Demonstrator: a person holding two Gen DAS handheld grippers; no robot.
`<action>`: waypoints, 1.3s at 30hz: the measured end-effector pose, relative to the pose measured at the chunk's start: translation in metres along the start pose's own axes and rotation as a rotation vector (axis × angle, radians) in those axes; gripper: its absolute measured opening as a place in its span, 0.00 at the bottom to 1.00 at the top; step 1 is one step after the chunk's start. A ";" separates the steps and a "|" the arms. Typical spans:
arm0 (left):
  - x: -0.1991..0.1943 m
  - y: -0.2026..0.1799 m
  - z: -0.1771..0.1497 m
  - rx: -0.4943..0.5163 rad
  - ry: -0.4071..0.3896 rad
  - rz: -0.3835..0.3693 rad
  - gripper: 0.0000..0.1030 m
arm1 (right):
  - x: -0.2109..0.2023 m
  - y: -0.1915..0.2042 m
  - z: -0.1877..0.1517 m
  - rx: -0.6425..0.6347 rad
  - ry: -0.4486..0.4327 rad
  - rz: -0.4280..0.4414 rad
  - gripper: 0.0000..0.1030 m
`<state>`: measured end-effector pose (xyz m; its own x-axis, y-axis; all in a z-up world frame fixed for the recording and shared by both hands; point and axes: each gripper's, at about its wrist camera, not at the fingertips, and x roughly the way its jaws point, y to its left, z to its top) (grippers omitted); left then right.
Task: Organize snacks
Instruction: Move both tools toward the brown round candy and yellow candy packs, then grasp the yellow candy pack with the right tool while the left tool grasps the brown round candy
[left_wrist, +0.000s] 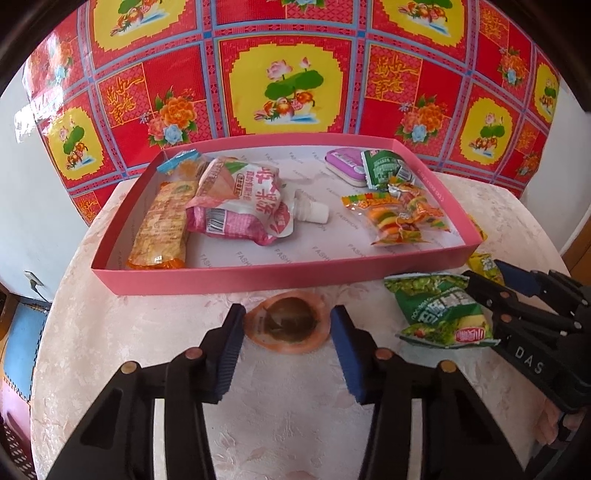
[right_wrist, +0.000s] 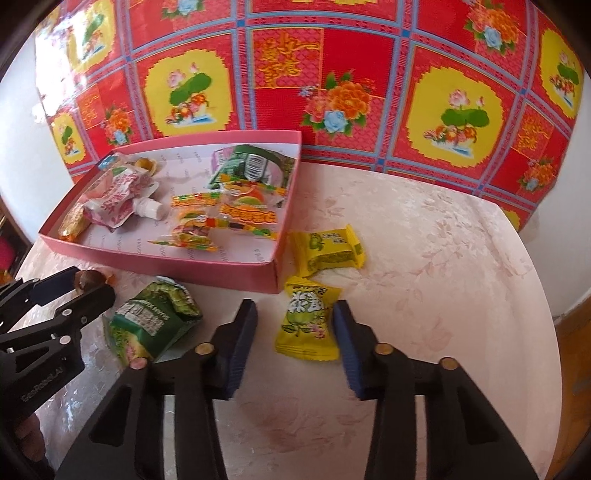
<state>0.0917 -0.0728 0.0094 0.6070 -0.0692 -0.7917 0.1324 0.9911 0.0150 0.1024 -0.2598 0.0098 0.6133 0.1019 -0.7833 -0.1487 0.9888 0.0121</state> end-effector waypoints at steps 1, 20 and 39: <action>0.000 0.000 0.000 -0.002 0.000 -0.002 0.48 | 0.000 0.001 0.000 -0.004 -0.001 0.003 0.36; -0.017 0.006 0.000 -0.018 -0.015 -0.035 0.43 | -0.009 -0.004 -0.002 0.052 -0.025 0.033 0.30; -0.048 0.022 0.011 -0.071 -0.074 -0.047 0.43 | -0.051 0.020 0.014 0.014 -0.117 0.068 0.30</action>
<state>0.0738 -0.0487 0.0545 0.6579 -0.1212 -0.7433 0.1074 0.9920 -0.0667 0.0791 -0.2438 0.0592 0.6888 0.1797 -0.7023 -0.1829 0.9805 0.0715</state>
